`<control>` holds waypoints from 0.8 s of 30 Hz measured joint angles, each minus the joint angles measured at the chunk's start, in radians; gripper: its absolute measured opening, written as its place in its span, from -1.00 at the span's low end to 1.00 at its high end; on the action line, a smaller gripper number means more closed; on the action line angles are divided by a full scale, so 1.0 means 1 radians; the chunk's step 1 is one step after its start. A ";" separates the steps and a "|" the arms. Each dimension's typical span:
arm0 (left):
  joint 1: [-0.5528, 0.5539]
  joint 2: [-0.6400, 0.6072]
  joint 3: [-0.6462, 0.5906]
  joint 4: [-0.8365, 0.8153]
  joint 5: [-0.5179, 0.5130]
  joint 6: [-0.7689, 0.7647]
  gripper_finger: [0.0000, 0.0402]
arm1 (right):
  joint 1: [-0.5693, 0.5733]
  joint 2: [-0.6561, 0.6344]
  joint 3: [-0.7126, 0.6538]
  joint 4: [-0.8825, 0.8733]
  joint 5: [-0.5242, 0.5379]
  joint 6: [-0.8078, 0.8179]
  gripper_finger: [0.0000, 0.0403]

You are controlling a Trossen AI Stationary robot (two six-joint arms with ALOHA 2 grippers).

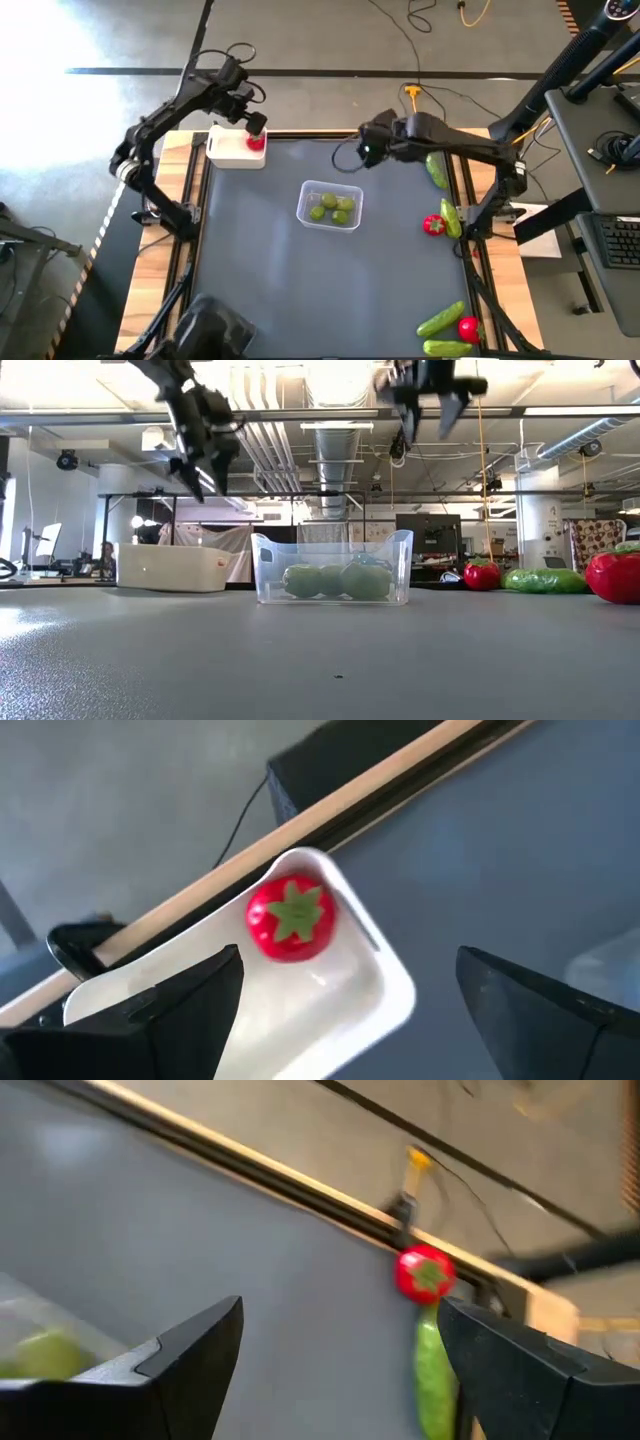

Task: Sort produce into baskets
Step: Put the top right tomato into the white bin

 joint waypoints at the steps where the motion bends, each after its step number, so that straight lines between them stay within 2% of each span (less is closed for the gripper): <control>1: -0.013 -0.022 0.000 0.000 0.000 -0.002 0.73 | -0.037 0.000 -0.029 0.008 -0.008 0.000 0.61; 9: -0.135 -0.164 -0.001 0.000 0.000 -0.004 0.73 | -0.315 0.001 -0.269 0.207 -0.087 -0.051 0.61; 15: -0.198 -0.218 -0.002 0.000 0.000 -0.004 0.73 | -0.501 0.017 -0.401 0.326 -0.181 -0.220 0.61; 20: -0.214 -0.228 -0.002 -0.001 0.000 -0.016 0.73 | -0.571 0.058 -0.435 0.349 -0.182 -0.477 0.66; 24: -0.216 -0.224 -0.002 -0.001 -0.001 -0.025 0.73 | -0.592 0.110 -0.428 0.371 -0.181 -0.595 0.80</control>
